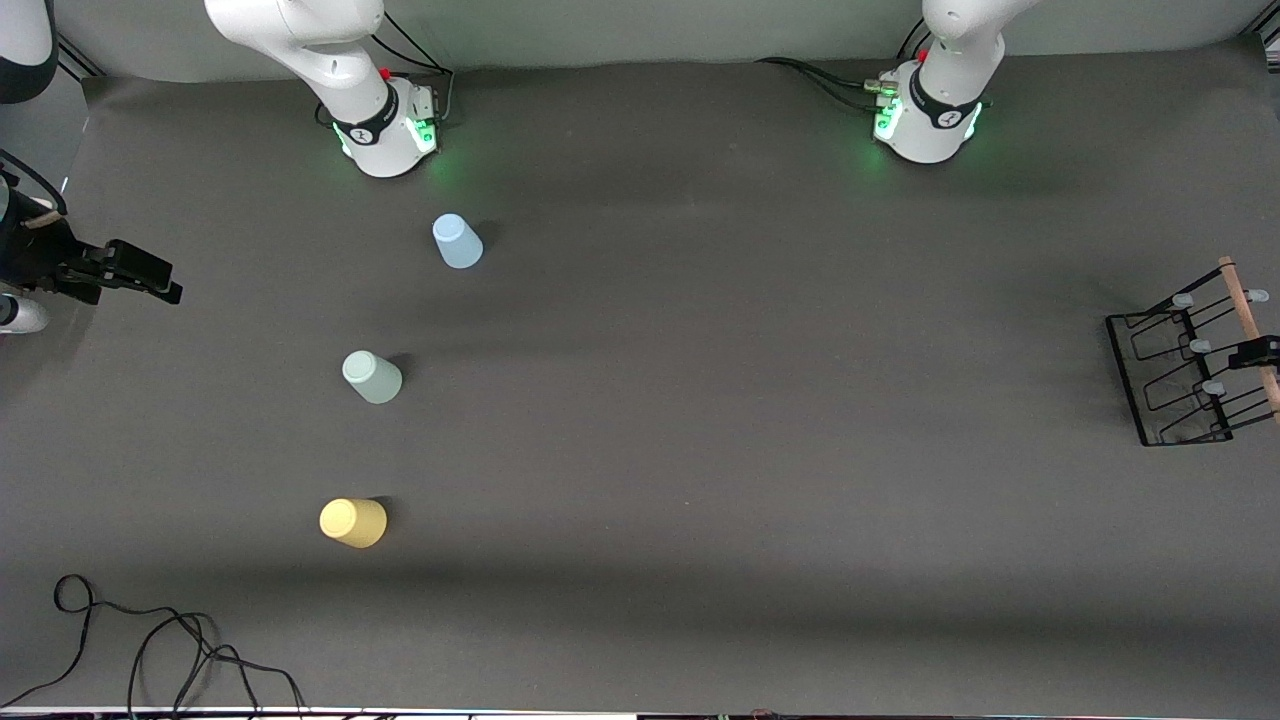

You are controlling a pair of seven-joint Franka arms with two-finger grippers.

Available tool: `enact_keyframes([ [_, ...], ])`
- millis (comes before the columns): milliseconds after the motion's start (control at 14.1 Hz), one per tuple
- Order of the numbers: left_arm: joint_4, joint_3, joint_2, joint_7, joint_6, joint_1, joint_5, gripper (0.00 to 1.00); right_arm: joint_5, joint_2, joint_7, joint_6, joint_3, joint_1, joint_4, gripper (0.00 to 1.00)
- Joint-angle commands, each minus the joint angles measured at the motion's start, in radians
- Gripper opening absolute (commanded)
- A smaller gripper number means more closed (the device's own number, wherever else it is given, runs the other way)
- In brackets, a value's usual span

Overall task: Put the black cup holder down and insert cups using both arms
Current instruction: 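Lower the left gripper onto the rack's wooden handle and grasp it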

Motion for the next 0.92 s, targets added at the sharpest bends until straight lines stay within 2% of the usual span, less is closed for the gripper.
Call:
enact_keyframes([
  [0, -0.018, -0.010, -0.018, 0.004, -0.001, 0.010, -0.031, 0.00, -0.007, -0.005, -0.018, -0.004, -0.006, 0.004, -0.008, 1.00],
  [213, -0.016, -0.013, -0.025, 0.013, -0.008, 0.001, -0.042, 0.00, -0.007, -0.005, -0.018, -0.004, -0.006, 0.004, -0.011, 1.00],
  [355, -0.002, -0.022, -0.047, 0.013, -0.071, -0.004, -0.045, 0.00, -0.007, -0.007, -0.019, -0.004, -0.008, 0.004, -0.014, 1.00],
  [639, 0.002, -0.143, -0.131, -0.039, -0.178, -0.028, -0.082, 0.00, -0.007, -0.007, -0.018, -0.004, -0.008, 0.002, -0.014, 1.00],
  [852, 0.007, -0.217, -0.176, -0.258, -0.237, -0.105, -0.081, 0.00, -0.007, -0.007, -0.018, -0.004, -0.008, 0.002, -0.014, 1.00],
])
